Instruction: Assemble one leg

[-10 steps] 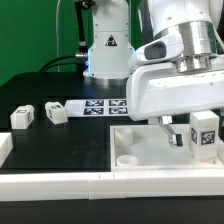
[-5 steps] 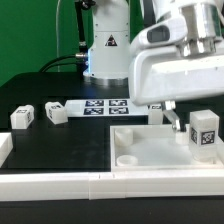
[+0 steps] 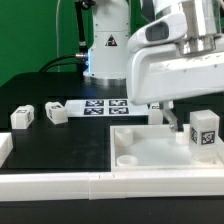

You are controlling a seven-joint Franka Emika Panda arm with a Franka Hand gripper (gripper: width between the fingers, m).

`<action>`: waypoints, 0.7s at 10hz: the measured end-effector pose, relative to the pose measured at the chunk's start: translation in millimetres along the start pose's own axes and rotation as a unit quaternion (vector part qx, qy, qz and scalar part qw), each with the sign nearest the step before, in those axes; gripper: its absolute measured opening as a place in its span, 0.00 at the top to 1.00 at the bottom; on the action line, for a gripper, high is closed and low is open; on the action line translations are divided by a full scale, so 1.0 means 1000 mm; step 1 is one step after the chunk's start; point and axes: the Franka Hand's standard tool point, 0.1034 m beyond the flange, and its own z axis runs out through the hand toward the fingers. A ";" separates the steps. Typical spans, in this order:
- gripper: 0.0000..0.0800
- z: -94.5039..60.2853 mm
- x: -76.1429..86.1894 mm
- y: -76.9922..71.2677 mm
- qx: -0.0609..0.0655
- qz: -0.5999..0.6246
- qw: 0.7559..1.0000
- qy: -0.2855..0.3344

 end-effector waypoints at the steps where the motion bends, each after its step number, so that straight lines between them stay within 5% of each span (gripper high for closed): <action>1: 0.19 0.000 0.006 0.004 0.004 0.007 1.000 -0.021; 3: 0.19 -0.002 0.001 0.000 0.018 0.010 0.993 -0.113; 5: 0.19 0.001 0.003 -0.001 0.018 0.009 0.994 -0.109; 7: 0.52 0.001 0.003 0.000 0.018 0.010 0.994 -0.109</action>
Offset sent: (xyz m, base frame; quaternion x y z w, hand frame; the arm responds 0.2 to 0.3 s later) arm 0.0006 0.0009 -0.0004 -0.0071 -0.0779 -0.0077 0.9969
